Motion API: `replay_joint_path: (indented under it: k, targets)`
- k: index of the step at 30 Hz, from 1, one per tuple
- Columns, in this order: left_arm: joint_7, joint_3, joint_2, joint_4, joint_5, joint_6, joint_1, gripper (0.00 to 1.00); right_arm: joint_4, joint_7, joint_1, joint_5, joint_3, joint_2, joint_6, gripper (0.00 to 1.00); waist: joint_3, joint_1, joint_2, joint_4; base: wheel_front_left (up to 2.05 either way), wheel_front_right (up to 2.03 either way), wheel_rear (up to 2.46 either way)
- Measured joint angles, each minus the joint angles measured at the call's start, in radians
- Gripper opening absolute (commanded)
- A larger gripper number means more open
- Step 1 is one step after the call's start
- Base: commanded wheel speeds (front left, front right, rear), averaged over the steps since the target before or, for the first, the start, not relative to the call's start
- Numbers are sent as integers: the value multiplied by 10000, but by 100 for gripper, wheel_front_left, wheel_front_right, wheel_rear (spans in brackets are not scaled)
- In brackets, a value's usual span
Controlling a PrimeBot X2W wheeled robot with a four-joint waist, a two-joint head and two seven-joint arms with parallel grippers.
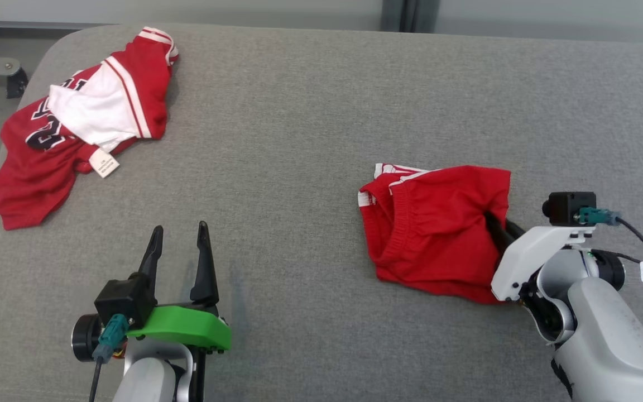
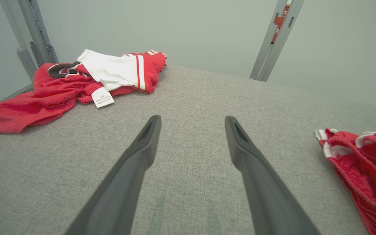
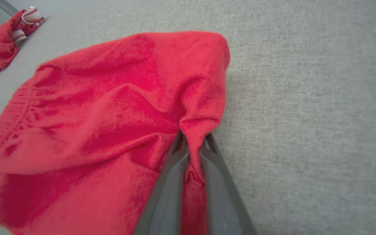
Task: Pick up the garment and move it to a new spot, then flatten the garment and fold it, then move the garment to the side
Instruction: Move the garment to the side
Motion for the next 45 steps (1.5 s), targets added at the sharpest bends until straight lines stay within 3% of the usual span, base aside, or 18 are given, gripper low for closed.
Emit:
replay_joint_path:
  k: [9,21,27,33,45]
  targets:
    - [0,25,2,-311,462,-184,-417,100,132,-1007,-791,-414,-556,-782,-6,0,388,0,0,-1335,0,0,0]
    - [314,-476,364,-493,976,-431,-1054,100,1035,-1987,-1239,-451,-786,-336,-4,0,1014,0,0,-4087,0,0,0]
    - [433,-589,449,-719,999,-418,-1056,100,1534,-2447,-1651,-537,-573,-372,-4,0,1291,0,0,-4879,0,0,0]
    - [477,-604,535,-1068,1001,-305,-1042,100,2378,-2784,-2592,-988,-435,-924,-6,0,1507,0,0,-4718,0,0,0]
    - [470,-568,591,-1710,965,-65,-984,100,4370,-2943,-4839,-2186,-725,-2767,-4,0,1839,0,0,-3187,0,0,0]
